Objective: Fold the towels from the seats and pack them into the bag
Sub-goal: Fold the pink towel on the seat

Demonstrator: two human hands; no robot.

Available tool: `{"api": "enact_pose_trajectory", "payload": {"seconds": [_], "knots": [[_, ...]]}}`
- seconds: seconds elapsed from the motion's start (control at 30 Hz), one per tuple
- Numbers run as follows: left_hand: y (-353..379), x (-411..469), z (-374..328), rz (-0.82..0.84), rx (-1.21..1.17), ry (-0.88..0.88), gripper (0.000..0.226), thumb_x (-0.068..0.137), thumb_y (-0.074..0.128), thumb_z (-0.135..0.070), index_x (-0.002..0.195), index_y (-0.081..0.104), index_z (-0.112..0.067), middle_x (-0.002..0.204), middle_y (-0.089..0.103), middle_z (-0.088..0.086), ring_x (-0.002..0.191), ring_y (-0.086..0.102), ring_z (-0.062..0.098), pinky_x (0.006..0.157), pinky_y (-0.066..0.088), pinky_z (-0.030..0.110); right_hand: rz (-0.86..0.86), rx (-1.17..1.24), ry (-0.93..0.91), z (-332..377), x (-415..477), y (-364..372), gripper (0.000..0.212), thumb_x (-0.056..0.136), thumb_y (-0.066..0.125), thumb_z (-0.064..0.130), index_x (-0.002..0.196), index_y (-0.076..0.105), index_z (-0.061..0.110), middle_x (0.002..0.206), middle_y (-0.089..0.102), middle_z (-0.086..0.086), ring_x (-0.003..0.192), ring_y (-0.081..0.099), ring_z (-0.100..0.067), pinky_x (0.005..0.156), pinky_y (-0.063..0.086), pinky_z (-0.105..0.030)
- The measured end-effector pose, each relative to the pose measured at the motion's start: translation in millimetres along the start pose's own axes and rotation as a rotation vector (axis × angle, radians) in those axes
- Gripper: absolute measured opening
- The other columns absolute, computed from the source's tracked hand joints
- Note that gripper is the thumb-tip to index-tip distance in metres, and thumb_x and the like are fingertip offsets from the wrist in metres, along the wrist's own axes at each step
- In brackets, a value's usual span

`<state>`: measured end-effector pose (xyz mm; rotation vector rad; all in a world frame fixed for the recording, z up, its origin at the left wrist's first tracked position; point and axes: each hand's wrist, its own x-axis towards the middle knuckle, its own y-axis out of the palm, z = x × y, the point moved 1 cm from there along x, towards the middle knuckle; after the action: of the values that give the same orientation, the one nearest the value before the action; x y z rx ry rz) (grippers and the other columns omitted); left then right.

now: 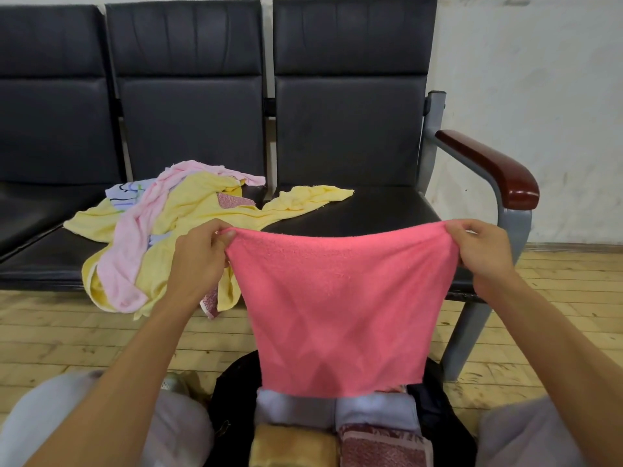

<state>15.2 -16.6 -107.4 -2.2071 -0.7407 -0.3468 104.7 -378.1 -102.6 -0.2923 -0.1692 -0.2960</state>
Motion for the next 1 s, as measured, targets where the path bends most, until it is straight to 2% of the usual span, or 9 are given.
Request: {"api": "enact_pose_trajectory", "payload": {"seconds": [0.13,0.27,0.33,0.43,0.6,0.7,0.83,0.93,1.0], "knots": [[0.7,-0.9,-1.4,-0.008,-0.004,-0.021,0.015,0.102,0.044,-0.018,0.093,0.055,-0.015,0.076,0.058,-0.004,0.071,0.054,0.011,0.060,0.037,0.023,0.050,0.133,0.105,-1.7,1.3,-3.4,0.015,0.098,0.057,0.025,0.104,0.069,0.020,0.124,0.061,-0.002,0.103,0.058,-0.021,0.071,0.050,-0.032],[1.5,0.6,-1.2,0.019,-0.076,-0.062,0.013,0.101,0.046,-0.022,0.095,0.056,-0.016,0.088,0.064,0.006,0.077,0.061,0.027,0.071,0.047,0.039,0.063,0.140,0.110,-2.0,0.4,-5.2,0.017,0.099,0.054,0.025,0.091,0.069,0.025,0.125,0.060,-0.004,0.107,0.058,-0.025,0.084,0.054,-0.044],[2.0,1.7,-2.3,0.027,-0.223,-0.128,0.012,0.101,0.049,-0.021,0.098,0.058,-0.013,0.095,0.064,0.006,0.079,0.062,0.025,0.069,0.053,0.039,0.070,0.168,0.108,-0.4,-1.4,-5.6,0.020,0.099,0.054,0.024,0.087,0.069,0.026,0.121,0.062,-0.004,0.107,0.059,-0.024,0.088,0.053,-0.043],[3.9,2.0,-5.6,0.025,-0.484,-0.275,0.012,0.099,0.054,-0.020,0.102,0.060,-0.010,0.106,0.061,0.002,0.085,0.060,0.016,0.060,0.051,0.028,0.092,0.220,0.097,0.6,-2.2,-6.4,0.017,0.098,0.056,0.021,0.087,0.068,0.025,0.114,0.064,-0.001,0.101,0.059,-0.017,0.083,0.051,-0.035],[3.1,5.1,-1.6,0.019,-0.815,-0.546,0.022,0.094,0.061,-0.026,0.110,0.065,-0.011,0.105,0.063,0.003,0.094,0.060,0.018,0.081,0.053,0.036,0.144,0.235,0.069,-1.0,0.1,-7.8,0.012,0.090,0.066,0.013,0.097,0.069,0.023,0.120,0.061,-0.002,0.109,0.057,-0.018,0.092,0.049,-0.036],[0.1,5.0,-1.7,0.123,-0.892,-0.518,0.017,0.087,0.068,-0.014,0.105,0.069,-0.013,0.103,0.067,0.001,0.096,0.062,0.015,0.080,0.052,0.031,0.168,0.240,0.071,-2.6,1.4,-8.0,0.022,0.086,0.069,0.006,0.099,0.069,0.024,0.123,0.060,-0.005,0.109,0.058,-0.020,0.088,0.051,-0.034],[0.0,3.2,-4.4,0.035,-0.541,-0.278,0.040,0.078,0.073,0.004,0.114,0.070,-0.013,0.104,0.069,0.004,0.091,0.063,0.013,0.079,0.050,0.018,0.192,0.187,0.048,-1.5,1.2,-6.7,0.037,0.079,0.074,-0.002,0.106,0.067,0.022,0.120,0.062,-0.005,0.108,0.060,-0.021,0.088,0.054,-0.034],[-0.7,2.6,-5.7,-0.051,-0.057,-0.064,0.035,0.085,0.067,0.001,0.119,0.068,-0.008,0.118,0.067,0.009,0.103,0.060,0.021,0.091,0.045,0.026,0.144,0.004,-0.069,0.9,-0.3,-6.4,0.043,0.076,0.076,-0.003,0.113,0.068,0.017,0.115,0.063,-0.002,0.104,0.060,-0.018,0.084,0.054,-0.029],[1.2,2.1,-4.0,-0.058,0.074,-0.001,0.030,0.089,0.061,0.001,0.118,0.068,-0.005,0.120,0.067,0.012,0.113,0.059,0.027,0.097,0.040,0.029,0.109,-0.148,-0.144,0.7,-1.0,-5.6,0.039,0.078,0.077,0.002,0.114,0.069,0.015,0.110,0.065,0.000,0.101,0.060,-0.018,0.086,0.054,-0.032]]}}
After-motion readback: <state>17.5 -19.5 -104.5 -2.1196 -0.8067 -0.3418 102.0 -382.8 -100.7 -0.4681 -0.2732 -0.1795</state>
